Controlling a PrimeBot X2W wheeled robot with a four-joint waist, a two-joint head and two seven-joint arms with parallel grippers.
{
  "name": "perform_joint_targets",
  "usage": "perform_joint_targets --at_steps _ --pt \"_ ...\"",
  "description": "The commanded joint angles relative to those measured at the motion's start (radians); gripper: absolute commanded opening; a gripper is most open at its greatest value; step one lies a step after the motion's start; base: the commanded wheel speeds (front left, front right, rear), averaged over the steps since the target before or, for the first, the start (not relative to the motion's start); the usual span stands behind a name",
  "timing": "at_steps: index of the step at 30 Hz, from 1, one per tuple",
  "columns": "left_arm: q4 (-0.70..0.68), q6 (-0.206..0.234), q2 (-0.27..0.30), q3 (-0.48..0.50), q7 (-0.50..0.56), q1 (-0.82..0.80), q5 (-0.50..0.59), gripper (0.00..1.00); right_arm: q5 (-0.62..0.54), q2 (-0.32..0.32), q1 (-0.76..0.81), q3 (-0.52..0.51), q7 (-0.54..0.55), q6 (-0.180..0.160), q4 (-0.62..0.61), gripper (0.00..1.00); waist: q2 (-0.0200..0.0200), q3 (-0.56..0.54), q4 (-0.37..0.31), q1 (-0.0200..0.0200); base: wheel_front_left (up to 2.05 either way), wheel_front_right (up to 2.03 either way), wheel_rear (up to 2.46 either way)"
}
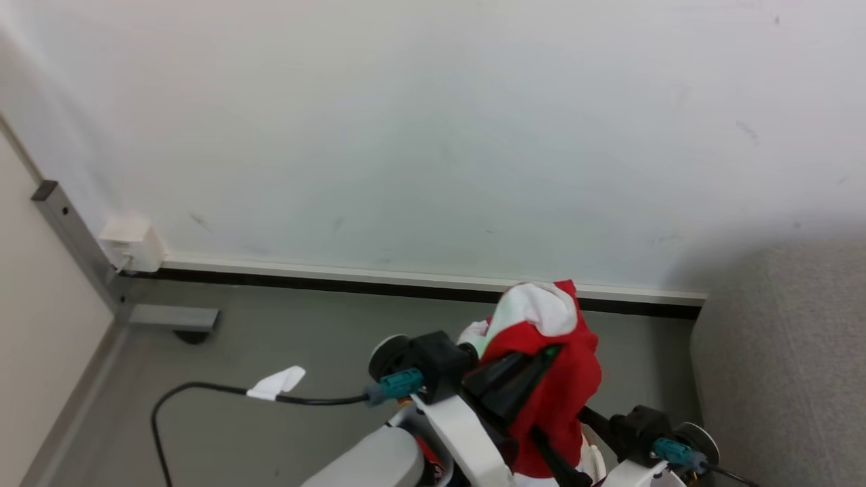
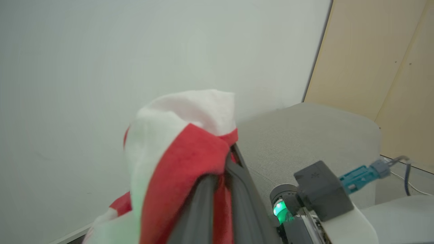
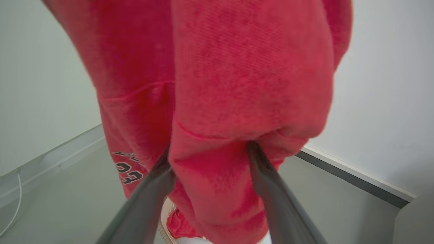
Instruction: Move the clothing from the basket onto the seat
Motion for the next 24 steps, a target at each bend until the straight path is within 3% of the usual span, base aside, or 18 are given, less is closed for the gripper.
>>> perform_joint_targets --at_steps 1,9,10,11,12,24 --pt "-0.011 0.002 0.001 -0.015 0.004 -0.011 -0.011 0.00 0.010 -0.001 -0.025 0.018 0.000 0.003 0.016 1.00 -0.0001 0.000 0.017 -0.0001 0.00 0.00 0.00" --pt "-0.032 0.002 0.015 -0.091 0.010 -0.035 -0.064 0.00 0.035 -0.016 -0.100 0.068 0.000 0.003 0.044 0.98 -0.0001 0.002 0.061 -0.0001 0.00 0.00 0.00" --pt "-0.029 0.002 0.018 -0.090 0.008 -0.036 -0.071 0.00 0.036 -0.017 -0.101 0.065 0.000 0.003 0.043 0.66 -0.0001 0.002 0.064 -0.0001 0.00 0.00 0.00" --pt "-0.027 0.002 0.020 -0.088 0.007 -0.039 -0.073 0.00 0.034 -0.016 -0.102 0.063 0.000 0.003 0.036 0.25 -0.0001 0.003 0.066 -0.0001 0.00 0.00 0.00" --pt "-0.025 0.002 0.023 -0.085 0.005 -0.042 -0.076 0.00 0.031 -0.015 -0.102 0.059 0.000 0.003 0.029 0.00 -0.0001 0.003 0.067 -0.0001 0.00 0.00 0.00" --pt "0.026 0.028 0.066 -0.005 -0.009 -0.009 -0.108 0.00 0.016 -0.034 -0.032 -0.020 0.000 0.003 -0.097 0.00 -0.0001 0.011 0.044 -0.0001 0.00 0.00 0.00"
